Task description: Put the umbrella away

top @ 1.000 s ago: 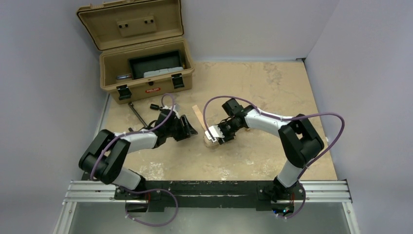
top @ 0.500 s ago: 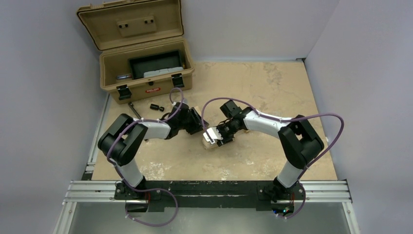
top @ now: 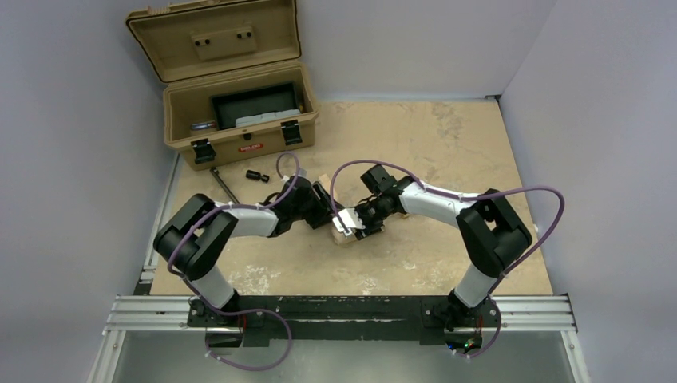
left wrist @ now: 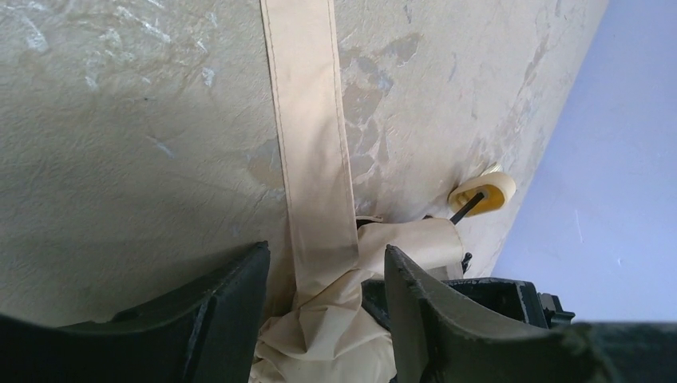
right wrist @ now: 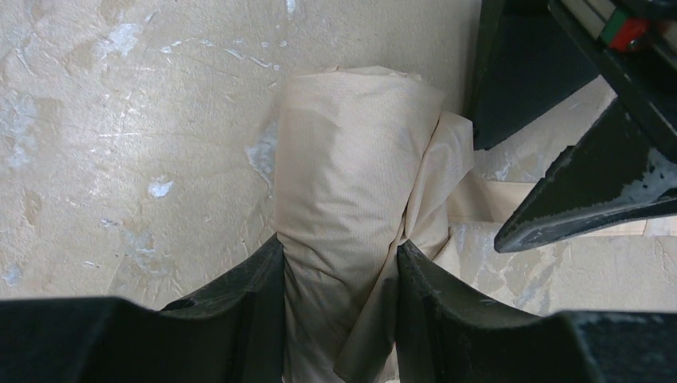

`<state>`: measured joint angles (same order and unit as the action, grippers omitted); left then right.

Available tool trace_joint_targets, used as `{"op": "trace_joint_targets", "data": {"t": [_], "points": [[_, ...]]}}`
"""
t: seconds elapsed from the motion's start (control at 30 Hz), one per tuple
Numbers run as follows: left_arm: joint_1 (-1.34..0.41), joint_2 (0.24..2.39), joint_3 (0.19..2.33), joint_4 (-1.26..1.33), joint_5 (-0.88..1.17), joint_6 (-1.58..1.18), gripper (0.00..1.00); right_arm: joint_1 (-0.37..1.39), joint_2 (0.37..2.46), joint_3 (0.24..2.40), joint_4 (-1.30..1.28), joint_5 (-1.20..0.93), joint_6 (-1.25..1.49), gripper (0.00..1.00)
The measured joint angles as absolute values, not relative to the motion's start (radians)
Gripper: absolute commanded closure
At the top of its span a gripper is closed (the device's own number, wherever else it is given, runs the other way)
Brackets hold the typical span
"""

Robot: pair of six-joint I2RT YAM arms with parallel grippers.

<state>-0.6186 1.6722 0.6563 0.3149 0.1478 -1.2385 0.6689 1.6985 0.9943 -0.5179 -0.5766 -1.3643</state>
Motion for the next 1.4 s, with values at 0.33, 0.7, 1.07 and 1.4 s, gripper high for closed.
{"op": "trace_joint_targets", "data": {"t": [0.33, 0.7, 1.07, 1.4], "points": [[-0.622, 1.666, 0.624, 0.358, 0.168, -1.24, 0.49, 0.679, 1.686, 0.981, -0.51, -0.575, -1.35, 0.94], [-0.664, 1.765, 0.703, 0.315, 0.194, -1.232, 1.0, 0.681, 1.686, 0.981, -0.506, -0.572, -1.334, 0.94], [-0.658, 1.783, 0.842, 0.081, 0.197, -1.119, 1.0, 0.738, 1.684, 0.986, -0.495, -0.533, -1.289, 0.96], [-0.635, 1.831, 0.948, -0.062, 0.27, -1.035, 1.0, 0.786, 1.656, 0.974, -0.457, -0.459, -1.232, 0.97]]}}
